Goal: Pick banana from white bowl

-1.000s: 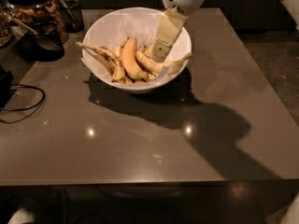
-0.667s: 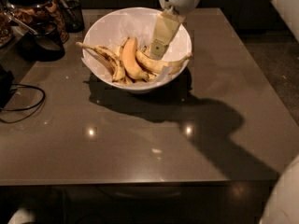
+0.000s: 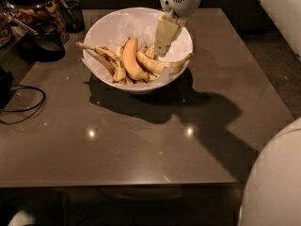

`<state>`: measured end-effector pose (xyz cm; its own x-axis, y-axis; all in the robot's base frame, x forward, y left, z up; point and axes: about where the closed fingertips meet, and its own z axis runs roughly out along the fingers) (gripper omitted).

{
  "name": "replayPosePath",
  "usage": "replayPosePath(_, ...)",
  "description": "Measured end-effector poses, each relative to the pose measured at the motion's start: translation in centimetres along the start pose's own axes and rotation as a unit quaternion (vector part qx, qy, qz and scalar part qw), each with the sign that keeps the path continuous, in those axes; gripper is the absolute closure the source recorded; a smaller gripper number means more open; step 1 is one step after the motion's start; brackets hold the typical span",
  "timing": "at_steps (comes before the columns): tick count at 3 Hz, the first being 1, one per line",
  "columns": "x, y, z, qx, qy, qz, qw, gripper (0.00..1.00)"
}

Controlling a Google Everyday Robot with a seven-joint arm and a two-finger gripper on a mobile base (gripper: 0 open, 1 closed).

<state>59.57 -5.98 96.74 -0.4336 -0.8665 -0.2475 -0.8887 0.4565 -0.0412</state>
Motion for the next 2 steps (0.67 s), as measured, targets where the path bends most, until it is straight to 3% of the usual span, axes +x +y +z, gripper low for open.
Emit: replayPosePath(2, -0.3, -0.7, 2.5, -0.003, 0.029, 0.017, 0.9994, 0.39)
